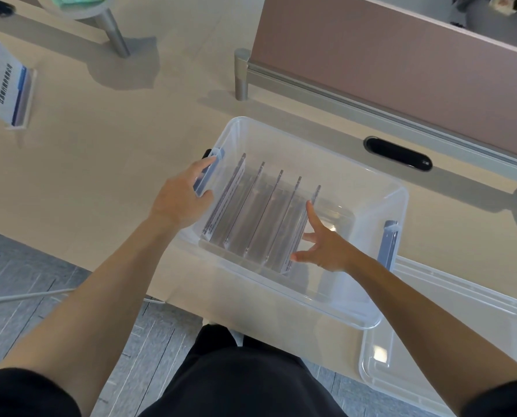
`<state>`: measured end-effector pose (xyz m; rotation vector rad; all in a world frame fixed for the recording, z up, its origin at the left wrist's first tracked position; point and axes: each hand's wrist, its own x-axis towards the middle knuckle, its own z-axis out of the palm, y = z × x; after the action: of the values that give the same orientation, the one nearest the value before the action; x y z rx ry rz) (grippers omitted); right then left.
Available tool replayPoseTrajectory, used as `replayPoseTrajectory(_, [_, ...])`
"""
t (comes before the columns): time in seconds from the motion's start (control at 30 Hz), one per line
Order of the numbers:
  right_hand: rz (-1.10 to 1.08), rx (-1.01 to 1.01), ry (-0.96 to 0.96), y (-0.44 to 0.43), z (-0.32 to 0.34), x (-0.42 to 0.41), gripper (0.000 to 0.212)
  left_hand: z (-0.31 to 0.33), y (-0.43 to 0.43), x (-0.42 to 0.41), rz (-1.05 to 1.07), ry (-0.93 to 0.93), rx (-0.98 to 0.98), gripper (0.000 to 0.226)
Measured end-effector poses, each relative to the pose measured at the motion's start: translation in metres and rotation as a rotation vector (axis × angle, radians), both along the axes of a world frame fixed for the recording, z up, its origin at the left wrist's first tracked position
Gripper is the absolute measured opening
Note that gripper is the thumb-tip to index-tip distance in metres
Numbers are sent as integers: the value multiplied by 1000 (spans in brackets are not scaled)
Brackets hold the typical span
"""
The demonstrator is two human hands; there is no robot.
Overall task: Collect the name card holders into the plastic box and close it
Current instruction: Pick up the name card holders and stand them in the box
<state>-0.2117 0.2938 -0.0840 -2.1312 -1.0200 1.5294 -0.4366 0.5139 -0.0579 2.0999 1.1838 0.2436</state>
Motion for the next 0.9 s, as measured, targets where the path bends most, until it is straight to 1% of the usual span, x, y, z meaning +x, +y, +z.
replayPoseTrajectory(0.3, [-15, 0, 40, 0, -1, 0, 125, -1, 0, 0, -16, 23, 39, 61])
replayPoseTrajectory(0.37, [25, -20, -19, 0, 3, 1, 121, 0, -1, 1, -18, 32, 34, 61])
replayPoseTrajectory(0.4, [70, -30, -104, 2, 8, 3, 113, 1, -1, 1, -24, 43, 27, 62])
replayPoseTrajectory(0.43, [119, -31, -213, 6, 14, 6, 100, 1, -1, 1, -38, 63, 24, 63])
replayPoseTrajectory(0.5, [180, 13, -392, 18, 32, 13, 60, 4, -1, 0, -71, 145, 51, 64])
replayPoseTrajectory(0.53, [189, 58, -440, 25, 43, 14, 38, 8, -2, -1, -70, 182, 69, 63])
replayPoseTrajectory(0.57, [194, 115, -462, 33, 55, 15, 24, 13, -3, -2, -54, 196, 82, 61])
replayPoseTrajectory(0.6, [204, 177, -470, 42, 66, 13, 22, 18, -4, -4, -34, 187, 89, 56])
replayPoseTrajectory(0.67, [234, 292, -470, 59, 86, 9, 30, 30, -6, -9, -5, 139, 129, 40])
replayPoseTrajectory(0.73, [272, 365, -470, 76, 101, -1, 27, 41, -7, -18, 30, 99, 159, 29])
replayPoseTrajectory(0.8, [317, 419, -483, 93, 112, -16, 24, 51, -6, -32, 73, 83, 165, 23])
replayPoseTrajectory(0.9, [421, 485, -527, 112, 129, -47, 27, 59, -5, -61, 76, 94, 197, 21])
